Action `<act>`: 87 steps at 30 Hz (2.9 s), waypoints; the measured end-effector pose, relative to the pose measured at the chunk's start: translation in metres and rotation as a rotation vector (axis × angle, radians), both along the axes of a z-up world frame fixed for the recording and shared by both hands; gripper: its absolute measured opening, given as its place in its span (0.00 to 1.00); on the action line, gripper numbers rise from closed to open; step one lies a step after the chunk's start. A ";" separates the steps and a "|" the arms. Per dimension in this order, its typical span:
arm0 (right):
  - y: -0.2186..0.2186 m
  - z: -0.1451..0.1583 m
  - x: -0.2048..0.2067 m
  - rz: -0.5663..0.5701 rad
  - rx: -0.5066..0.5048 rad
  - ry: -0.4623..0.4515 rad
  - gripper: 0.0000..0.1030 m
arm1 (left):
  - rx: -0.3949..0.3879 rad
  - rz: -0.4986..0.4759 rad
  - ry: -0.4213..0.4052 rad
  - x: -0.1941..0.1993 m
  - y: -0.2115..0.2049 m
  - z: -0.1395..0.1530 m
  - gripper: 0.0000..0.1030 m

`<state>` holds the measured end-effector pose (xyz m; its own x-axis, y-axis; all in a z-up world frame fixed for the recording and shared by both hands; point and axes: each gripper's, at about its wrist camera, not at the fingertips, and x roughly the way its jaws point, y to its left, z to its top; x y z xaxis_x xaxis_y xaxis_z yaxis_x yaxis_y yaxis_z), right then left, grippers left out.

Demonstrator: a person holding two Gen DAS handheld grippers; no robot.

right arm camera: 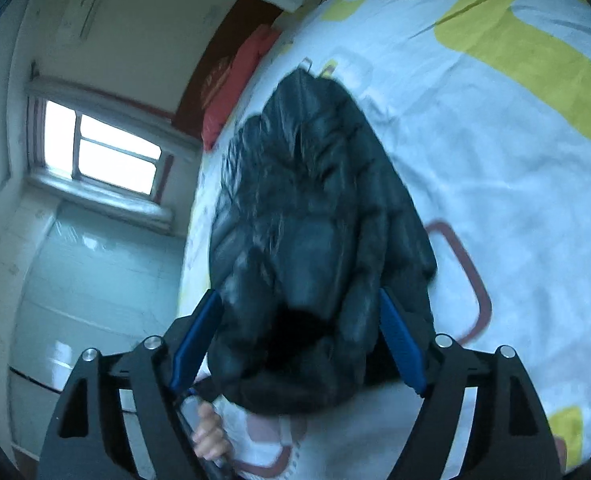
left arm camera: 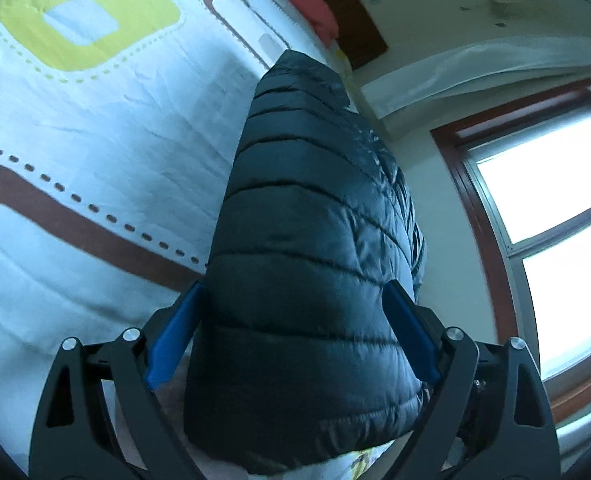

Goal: Fold large clothes

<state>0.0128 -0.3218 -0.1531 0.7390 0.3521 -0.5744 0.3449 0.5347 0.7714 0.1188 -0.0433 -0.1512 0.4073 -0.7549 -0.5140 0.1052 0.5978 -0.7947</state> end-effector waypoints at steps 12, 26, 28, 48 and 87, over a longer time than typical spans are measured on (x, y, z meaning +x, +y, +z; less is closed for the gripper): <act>-0.006 -0.064 -0.015 -0.052 -0.023 0.039 0.38 | 0.150 -0.050 -0.011 0.000 -0.023 -0.022 0.70; -0.048 0.005 0.018 -0.072 -0.115 0.016 0.73 | -0.024 0.045 0.036 0.046 0.009 0.025 0.90; -0.053 0.009 0.050 -0.066 -0.140 0.008 0.73 | -0.027 0.045 0.047 0.065 -0.004 0.027 0.90; -0.067 -0.036 0.067 -0.103 -0.082 0.051 0.82 | -0.167 0.046 0.273 0.089 -0.015 -0.039 0.93; 0.005 -0.049 0.122 0.089 0.071 -0.166 0.48 | 0.061 0.003 0.071 0.105 -0.036 0.014 0.75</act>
<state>0.1343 -0.3167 -0.2021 0.7856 0.4557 -0.4186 0.1638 0.4993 0.8508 0.2238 -0.0794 -0.1369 0.3707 -0.7201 -0.5865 0.0482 0.6456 -0.7622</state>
